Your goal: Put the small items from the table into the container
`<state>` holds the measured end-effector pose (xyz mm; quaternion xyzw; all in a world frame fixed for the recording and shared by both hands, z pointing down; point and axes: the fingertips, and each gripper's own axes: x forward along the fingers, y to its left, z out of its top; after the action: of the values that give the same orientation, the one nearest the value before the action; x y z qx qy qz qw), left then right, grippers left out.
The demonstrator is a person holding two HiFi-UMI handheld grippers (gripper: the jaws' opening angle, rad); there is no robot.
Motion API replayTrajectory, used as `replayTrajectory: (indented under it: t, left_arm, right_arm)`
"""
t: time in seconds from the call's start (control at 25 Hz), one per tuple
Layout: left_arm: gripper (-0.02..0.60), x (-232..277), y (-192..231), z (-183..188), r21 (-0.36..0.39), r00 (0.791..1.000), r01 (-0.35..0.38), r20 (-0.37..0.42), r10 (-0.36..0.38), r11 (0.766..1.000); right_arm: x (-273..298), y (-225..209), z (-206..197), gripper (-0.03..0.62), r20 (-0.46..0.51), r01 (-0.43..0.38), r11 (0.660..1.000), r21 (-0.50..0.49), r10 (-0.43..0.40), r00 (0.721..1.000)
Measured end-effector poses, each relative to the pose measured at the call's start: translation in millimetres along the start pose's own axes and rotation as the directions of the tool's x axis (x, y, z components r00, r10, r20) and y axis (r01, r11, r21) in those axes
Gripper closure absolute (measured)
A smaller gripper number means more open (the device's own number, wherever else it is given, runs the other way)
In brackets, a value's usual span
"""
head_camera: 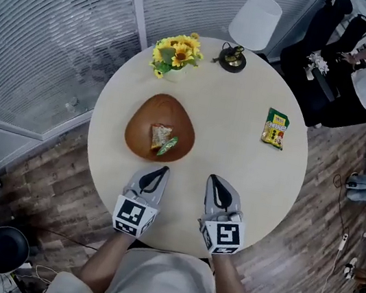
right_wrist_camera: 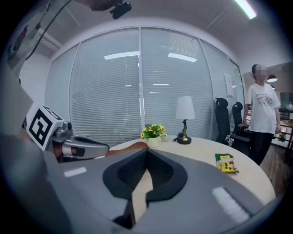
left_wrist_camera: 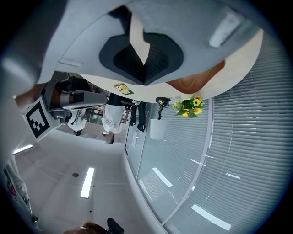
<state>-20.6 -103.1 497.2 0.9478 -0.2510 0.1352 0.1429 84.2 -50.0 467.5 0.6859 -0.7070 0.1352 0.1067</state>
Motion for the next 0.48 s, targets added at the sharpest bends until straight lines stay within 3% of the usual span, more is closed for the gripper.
replayTrajectory:
  t: [0.2,0.48]
  left_arm:
    - [0.586,31.3,-47.1,3.4,0.017,0.999,0.035,-0.009,-0.035,0.999]
    - [0.589,63.7,-98.8,-4.2,0.028,0.999,0.023,-0.04,-0.022,0.999]
  right_arm:
    - [-30.9,-46.5,-12.4,0.591,0.032,0.062,0.997,0.043,-0.063,0.998]
    - [-53.4,-93.7,-37.9,0.591,-0.007,0.033,0.999,0.019,-0.033,0.999]
